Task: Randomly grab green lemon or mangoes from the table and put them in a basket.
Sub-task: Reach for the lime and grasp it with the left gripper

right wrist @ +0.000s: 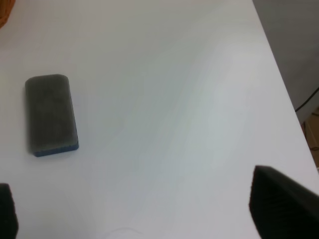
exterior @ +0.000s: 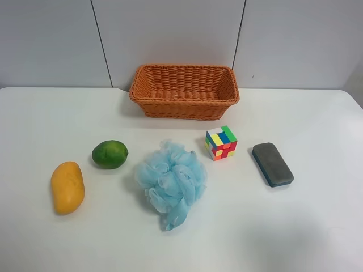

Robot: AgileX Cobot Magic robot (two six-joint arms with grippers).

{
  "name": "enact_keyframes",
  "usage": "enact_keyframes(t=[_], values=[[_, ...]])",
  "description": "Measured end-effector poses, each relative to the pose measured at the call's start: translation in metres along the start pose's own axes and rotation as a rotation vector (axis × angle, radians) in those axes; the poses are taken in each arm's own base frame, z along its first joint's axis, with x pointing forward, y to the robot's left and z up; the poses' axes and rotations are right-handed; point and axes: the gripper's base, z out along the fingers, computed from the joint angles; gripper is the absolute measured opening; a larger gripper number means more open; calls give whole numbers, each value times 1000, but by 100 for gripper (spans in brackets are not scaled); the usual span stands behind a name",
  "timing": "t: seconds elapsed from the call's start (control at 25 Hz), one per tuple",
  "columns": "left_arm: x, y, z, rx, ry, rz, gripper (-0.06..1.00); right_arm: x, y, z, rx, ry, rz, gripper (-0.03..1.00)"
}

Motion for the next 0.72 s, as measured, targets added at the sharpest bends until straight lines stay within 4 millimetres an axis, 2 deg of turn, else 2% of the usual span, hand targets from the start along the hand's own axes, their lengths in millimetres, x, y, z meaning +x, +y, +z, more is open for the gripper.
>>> enact_keyframes(t=[0.72], values=[[0,0,0,0,0,0,99,0,0,0,0,0,0,92]])
